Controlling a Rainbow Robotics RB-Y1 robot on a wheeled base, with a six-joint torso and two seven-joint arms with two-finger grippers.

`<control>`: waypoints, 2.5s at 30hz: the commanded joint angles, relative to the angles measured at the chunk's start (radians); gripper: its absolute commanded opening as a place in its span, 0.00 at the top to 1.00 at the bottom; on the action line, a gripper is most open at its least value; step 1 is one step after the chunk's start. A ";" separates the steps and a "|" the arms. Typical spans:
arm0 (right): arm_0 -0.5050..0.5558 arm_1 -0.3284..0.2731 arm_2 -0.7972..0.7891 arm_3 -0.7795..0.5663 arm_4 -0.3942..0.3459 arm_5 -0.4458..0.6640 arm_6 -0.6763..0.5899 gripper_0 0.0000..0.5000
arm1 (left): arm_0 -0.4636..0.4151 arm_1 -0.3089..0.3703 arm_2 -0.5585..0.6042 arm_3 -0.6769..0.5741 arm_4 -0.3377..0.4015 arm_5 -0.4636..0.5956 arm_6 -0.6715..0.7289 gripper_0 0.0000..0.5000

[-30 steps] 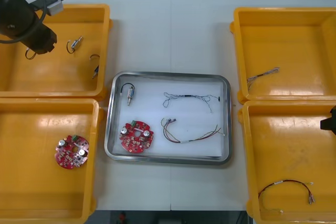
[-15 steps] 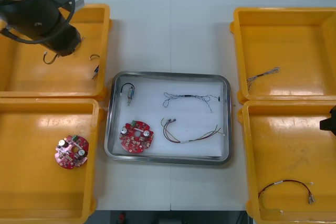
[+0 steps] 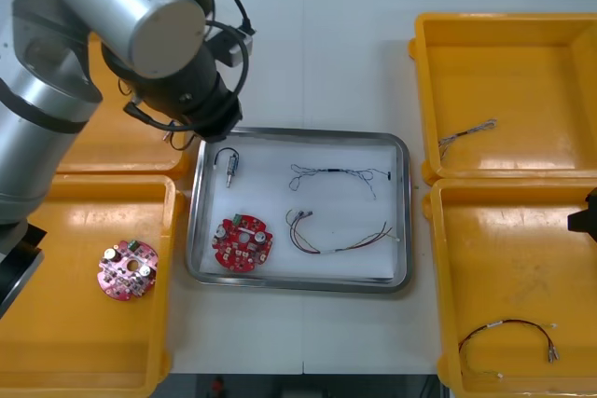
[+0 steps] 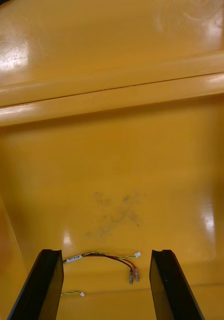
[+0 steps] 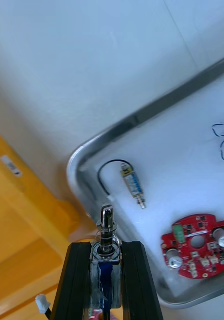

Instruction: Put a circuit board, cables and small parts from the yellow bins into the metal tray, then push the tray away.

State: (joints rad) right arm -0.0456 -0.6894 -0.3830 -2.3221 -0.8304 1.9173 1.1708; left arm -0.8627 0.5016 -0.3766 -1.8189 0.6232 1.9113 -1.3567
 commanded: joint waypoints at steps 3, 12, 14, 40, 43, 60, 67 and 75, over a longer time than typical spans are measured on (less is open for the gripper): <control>0.010 -0.009 0.010 -0.010 0.001 0.003 0.018 0.00 | -0.018 -0.058 -0.174 0.001 -0.068 -0.026 0.245 1.00; 0.010 -0.009 0.010 -0.010 -0.003 0.003 0.016 0.00 | -0.018 -0.083 -0.291 0.125 -0.109 -0.199 0.294 1.00; 0.010 -0.009 0.010 -0.010 -0.004 0.003 0.016 0.00 | -0.018 -0.086 -0.309 0.153 -0.120 -0.230 0.298 1.00; 0.010 -0.009 0.010 -0.016 -0.003 0.003 0.009 0.00 | -0.016 -0.103 -0.372 0.190 -0.137 -0.281 0.372 0.01; 0.010 -0.010 0.010 -0.019 -0.004 0.003 0.010 0.00 | -0.016 -0.103 -0.344 0.151 -0.126 -0.227 0.369 0.01; -0.025 -0.128 0.125 -0.146 -0.055 0.003 0.021 0.00 | -0.004 -0.031 -0.015 -0.043 -0.063 0.009 0.217 0.01; -0.143 -0.168 0.225 -0.169 -0.179 0.003 0.029 0.00 | 0.077 0.037 0.159 -0.151 -0.048 0.009 0.097 0.01; -0.313 -0.168 0.388 -0.232 -0.216 0.003 0.081 0.00 | 0.220 0.137 0.321 -0.264 0.018 0.009 -0.016 0.00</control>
State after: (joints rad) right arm -0.2776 -0.8261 -0.0704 -2.4994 -1.0338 1.9173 1.1898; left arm -0.7006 0.5693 -0.1217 -2.0225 0.6107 1.9132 -1.2981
